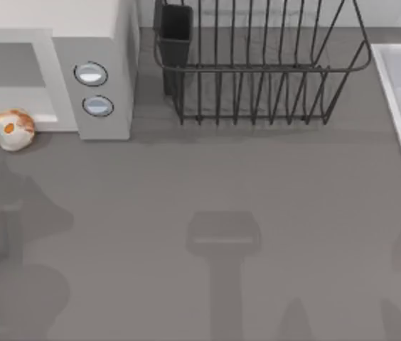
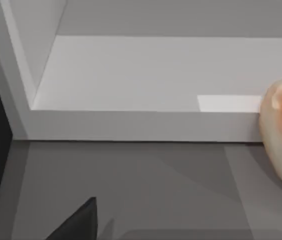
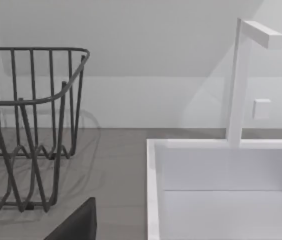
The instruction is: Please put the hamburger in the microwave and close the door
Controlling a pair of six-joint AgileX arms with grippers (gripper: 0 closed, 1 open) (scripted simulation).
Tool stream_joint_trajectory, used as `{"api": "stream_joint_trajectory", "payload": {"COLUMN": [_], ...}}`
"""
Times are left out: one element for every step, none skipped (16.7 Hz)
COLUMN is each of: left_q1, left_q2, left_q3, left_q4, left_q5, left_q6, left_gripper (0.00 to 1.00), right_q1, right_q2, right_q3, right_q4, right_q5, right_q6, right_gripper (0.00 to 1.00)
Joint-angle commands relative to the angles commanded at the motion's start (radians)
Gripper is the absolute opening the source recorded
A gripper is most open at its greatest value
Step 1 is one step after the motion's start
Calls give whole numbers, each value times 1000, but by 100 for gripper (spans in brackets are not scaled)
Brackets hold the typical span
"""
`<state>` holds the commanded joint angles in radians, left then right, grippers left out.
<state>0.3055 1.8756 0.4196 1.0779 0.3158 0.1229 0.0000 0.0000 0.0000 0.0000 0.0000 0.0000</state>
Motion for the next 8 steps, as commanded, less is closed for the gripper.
{"api": "stream_joint_trajectory", "payload": {"left_q1": [-5, -5, -6, -6, -6, -6, -6, -6], "left_q2": [5, 3, -10, -33, -64, -99, -137, -175], "left_q3": [3, 4, 10, 18, 29, 40, 50, 60], "left_q4": [-3, -5, -17, -40, -72, -113, -164, -224], "left_q5": [-2, -2, -2, -3, -4, -4, -5, -5], "left_q6": [-1, -1, -1, -2, -2, -2, -2, -2], "left_gripper": [100, 100, 100, 100, 100, 100, 100, 100], "right_q1": [0, 0, 0, 0, 0, 0, 0, 0], "right_q2": [0, 0, 0, 0, 0, 0, 0, 0], "right_q3": [0, 0, 0, 0, 0, 0, 0, 0], "right_q4": [0, 0, 0, 0, 0, 0, 0, 0], "right_q5": [0, 0, 0, 0, 0, 0, 0, 0], "right_q6": [0, 0, 0, 0, 0, 0, 0, 0], "right_gripper": [100, 100, 100, 100, 100, 100, 100, 100]}}
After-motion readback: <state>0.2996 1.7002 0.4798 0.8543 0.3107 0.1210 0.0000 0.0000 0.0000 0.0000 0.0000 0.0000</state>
